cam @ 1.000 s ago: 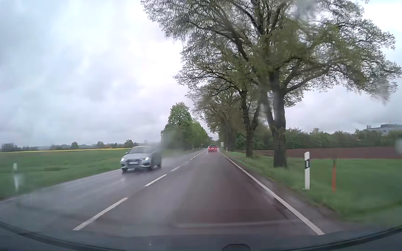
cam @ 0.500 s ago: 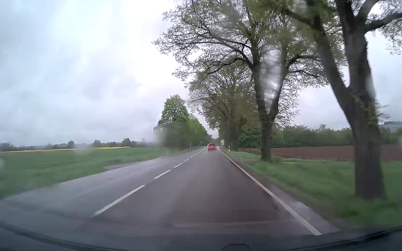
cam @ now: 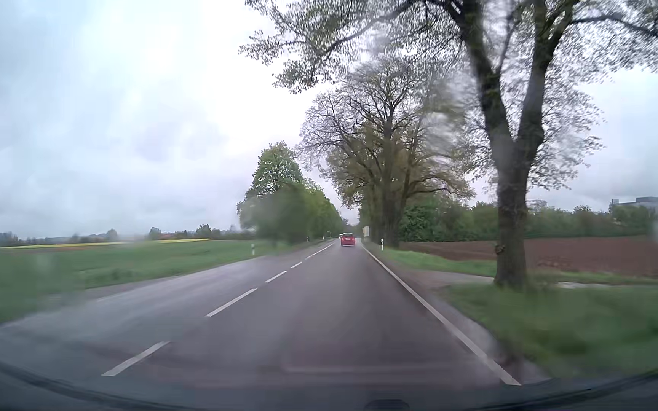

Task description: Follow the waypoints while adhering to traffic rules and regulations

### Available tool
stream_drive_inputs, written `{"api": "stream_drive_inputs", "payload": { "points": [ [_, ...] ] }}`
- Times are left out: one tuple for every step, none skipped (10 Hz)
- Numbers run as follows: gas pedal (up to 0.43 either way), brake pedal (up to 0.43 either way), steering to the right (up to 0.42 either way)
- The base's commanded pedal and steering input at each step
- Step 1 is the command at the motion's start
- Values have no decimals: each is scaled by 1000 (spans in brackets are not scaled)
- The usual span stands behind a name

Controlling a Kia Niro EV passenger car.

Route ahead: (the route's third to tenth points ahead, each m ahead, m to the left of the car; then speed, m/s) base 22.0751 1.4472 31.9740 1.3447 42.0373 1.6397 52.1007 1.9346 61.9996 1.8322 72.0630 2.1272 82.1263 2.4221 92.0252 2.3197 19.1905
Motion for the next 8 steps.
{"api": "stream_drive_inputs", "payload": {
  "points": [
    [0, 0, -6],
    [0, 0, -5],
    [0, 0, -4],
    [0, 0, -2],
    [0, 0, -2],
    [0, 0, -2],
    [0, 0, -2],
    [0, 0, -2]
  ]
}}
